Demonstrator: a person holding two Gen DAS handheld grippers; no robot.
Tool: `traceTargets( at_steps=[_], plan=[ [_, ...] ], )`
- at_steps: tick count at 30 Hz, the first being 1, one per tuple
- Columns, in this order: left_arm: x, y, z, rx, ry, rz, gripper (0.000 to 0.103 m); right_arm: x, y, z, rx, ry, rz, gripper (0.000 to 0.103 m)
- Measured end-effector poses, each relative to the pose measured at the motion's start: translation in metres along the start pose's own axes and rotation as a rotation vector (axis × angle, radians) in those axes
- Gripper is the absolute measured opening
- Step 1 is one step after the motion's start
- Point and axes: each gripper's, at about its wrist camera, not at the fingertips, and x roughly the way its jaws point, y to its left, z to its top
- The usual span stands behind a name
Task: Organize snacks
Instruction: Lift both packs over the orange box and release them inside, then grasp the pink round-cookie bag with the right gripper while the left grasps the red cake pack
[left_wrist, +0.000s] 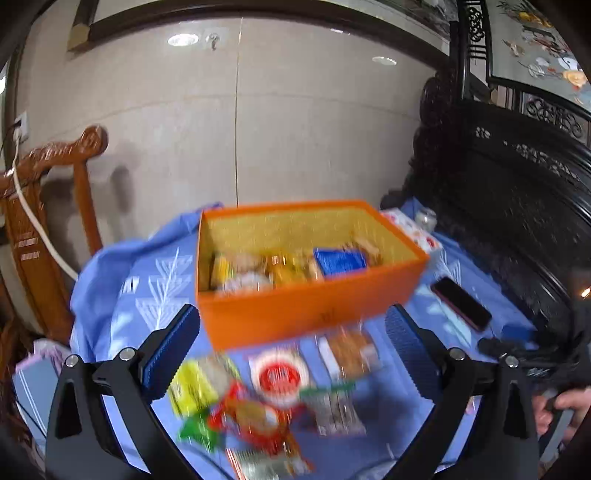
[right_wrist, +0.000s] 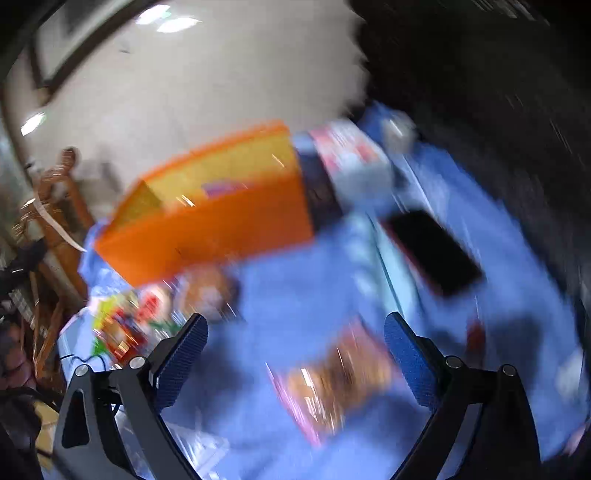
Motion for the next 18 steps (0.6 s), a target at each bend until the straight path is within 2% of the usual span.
traceTargets(
  at_steps=[1,5,10,13,15,17,18],
  plan=[
    [-0.004,0.001,-0.012,-0.012,0.017,-0.007,0.099,0.007,-0.007,-0.018,0.068,0.035,-0.027,0.097],
    [-0.018,0.008,-0.048,-0.049,0.078,-0.001,0.099,0.034,-0.023,-0.048,0.238,0.109,-0.075,0.097],
    [-0.039,0.026,-0.073,-0.076,0.085,0.061,0.099,0.057,-0.03,-0.052,0.358,0.079,-0.128,0.099],
    [-0.05,0.043,-0.084,-0.115,0.099,0.093,0.099,0.064,-0.021,-0.046,0.322,0.067,-0.155,0.1],
    [-0.055,0.054,-0.093,-0.138,0.115,0.12,0.099,0.069,-0.014,-0.047,0.249,0.043,-0.193,0.1],
    [-0.059,0.061,-0.097,-0.15,0.122,0.137,0.099,0.07,-0.011,-0.047,0.19,0.035,-0.226,0.096],
    [-0.061,0.063,-0.099,-0.152,0.121,0.144,0.099,0.068,-0.009,-0.049,0.163,0.027,-0.238,0.089]
  ],
)
